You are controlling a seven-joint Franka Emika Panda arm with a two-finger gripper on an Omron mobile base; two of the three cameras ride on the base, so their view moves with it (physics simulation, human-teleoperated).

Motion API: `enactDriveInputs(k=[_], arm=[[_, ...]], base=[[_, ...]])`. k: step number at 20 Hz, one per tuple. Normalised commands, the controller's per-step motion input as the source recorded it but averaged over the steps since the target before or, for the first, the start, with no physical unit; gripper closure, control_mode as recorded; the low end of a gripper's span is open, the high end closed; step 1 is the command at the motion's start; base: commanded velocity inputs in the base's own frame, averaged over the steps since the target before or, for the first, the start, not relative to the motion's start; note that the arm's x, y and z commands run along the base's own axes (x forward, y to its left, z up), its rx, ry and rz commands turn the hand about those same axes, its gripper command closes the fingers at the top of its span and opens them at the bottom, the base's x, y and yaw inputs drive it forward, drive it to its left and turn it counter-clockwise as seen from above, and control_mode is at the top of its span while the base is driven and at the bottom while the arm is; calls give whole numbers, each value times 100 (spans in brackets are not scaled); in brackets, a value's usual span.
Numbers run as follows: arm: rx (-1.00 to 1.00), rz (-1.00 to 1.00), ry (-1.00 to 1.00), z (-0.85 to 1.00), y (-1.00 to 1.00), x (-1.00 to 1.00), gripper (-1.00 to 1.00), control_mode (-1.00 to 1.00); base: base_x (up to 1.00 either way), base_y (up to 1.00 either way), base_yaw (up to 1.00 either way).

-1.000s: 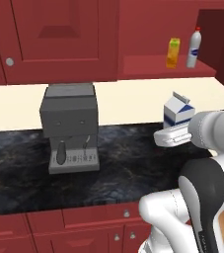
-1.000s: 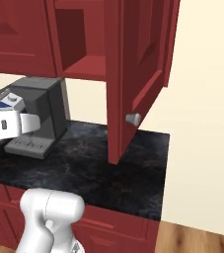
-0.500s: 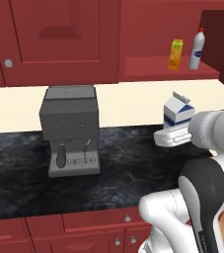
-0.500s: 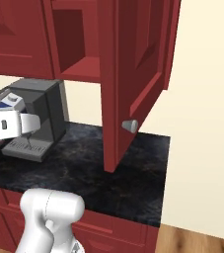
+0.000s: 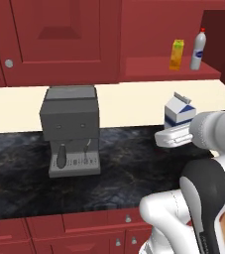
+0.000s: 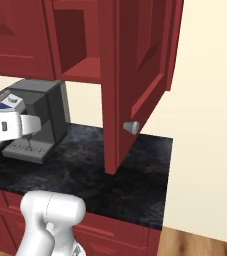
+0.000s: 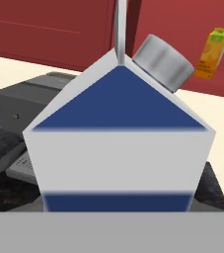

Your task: Pick the bottled water, milk, boxed drink from the counter and place them in the open cabinet.

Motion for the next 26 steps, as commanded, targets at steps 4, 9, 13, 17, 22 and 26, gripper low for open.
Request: enactDriveInputs(k=[4,9,13,17,22,26], arm=[[0,1,-2,0,-15,0,100,-100],[0,1,-3,8,-11,0,100,-100],[0,0,-2,18,-2,0,100,-100],[0,0,-1,22,0,0,100,-100],[0,0,0,25,-3,0,100,-100],[0,0,0,15,0,0,100,-100]], base=[[0,0,0],[0,0,0],[0,0,0],[0,0,0],[0,0,0],[0,0,0]])
